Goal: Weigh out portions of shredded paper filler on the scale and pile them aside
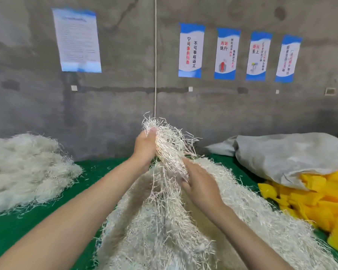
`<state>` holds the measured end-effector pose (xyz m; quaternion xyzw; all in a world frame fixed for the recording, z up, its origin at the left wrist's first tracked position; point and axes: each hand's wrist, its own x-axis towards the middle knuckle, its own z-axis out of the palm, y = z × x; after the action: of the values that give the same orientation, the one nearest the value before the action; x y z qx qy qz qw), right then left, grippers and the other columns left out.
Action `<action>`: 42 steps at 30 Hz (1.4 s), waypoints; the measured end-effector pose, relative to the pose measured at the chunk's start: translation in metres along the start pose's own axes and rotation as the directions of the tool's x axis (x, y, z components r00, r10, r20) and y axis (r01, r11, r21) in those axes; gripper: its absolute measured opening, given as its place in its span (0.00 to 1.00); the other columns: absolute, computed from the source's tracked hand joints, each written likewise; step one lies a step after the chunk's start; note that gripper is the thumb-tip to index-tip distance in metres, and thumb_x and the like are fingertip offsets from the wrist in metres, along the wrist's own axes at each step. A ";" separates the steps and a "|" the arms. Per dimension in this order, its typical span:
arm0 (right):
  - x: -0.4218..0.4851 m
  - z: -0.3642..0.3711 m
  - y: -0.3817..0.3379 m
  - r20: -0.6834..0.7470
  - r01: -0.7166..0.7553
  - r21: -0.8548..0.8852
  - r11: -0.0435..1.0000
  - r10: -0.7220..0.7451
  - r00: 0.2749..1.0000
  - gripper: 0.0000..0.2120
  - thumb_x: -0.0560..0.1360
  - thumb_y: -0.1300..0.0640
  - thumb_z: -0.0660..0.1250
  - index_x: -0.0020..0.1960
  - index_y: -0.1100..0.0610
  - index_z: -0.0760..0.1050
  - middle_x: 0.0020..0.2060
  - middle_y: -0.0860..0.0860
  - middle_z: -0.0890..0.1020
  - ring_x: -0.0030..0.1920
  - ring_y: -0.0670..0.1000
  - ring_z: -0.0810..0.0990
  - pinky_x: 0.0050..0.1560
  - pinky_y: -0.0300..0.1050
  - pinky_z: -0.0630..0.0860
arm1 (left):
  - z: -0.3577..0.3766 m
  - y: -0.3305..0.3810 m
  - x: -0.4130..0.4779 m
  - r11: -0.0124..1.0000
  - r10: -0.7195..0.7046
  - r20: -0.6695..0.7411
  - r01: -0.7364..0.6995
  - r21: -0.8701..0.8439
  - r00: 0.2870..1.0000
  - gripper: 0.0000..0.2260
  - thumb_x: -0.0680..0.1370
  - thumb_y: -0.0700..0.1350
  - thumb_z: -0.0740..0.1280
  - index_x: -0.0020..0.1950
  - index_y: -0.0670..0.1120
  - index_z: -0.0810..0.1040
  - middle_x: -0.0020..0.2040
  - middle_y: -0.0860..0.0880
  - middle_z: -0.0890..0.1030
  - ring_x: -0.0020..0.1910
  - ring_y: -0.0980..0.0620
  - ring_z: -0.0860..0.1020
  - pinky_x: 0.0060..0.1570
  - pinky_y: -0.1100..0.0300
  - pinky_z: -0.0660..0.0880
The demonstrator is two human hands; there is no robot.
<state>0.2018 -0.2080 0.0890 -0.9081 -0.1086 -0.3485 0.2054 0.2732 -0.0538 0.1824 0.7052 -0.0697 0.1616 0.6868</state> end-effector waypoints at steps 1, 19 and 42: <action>0.002 0.003 0.003 0.028 0.008 -0.033 0.999 -0.007 1.000 0.31 0.78 0.47 0.66 0.78 0.47 0.59 0.60 0.45 0.79 0.55 0.46 0.78 0.60 0.46 0.76 | -0.002 -0.002 0.003 1.000 -0.018 -0.031 0.017 -0.004 0.999 0.22 0.83 0.56 0.57 0.72 0.43 0.70 0.67 0.43 0.76 0.66 0.43 0.73 0.62 0.53 0.70; 0.012 -0.072 0.082 0.646 -0.415 -0.090 0.905 0.371 0.667 0.39 0.73 0.48 0.72 0.78 0.48 0.57 0.76 0.49 0.62 0.74 0.49 0.63 0.72 0.46 0.64 | -0.068 0.024 0.050 0.952 -0.117 -0.302 0.020 -0.304 0.946 0.28 0.83 0.60 0.53 0.80 0.49 0.54 0.78 0.49 0.61 0.76 0.47 0.61 0.71 0.51 0.60; 0.087 -0.062 -0.056 0.047 -0.503 0.620 0.602 0.612 0.790 0.13 0.76 0.50 0.63 0.36 0.56 0.70 0.30 0.50 0.74 0.34 0.50 0.73 0.39 0.48 0.70 | -0.043 0.023 -0.058 0.814 0.167 0.526 -0.418 0.404 0.834 0.51 0.59 0.75 0.72 0.74 0.69 0.47 0.72 0.68 0.52 0.72 0.56 0.60 0.72 0.48 0.62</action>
<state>0.2102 -0.1812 0.2060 -0.7479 0.0940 -0.2893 0.5899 0.2063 -0.0196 0.1853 0.8565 -0.2993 0.1065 0.4068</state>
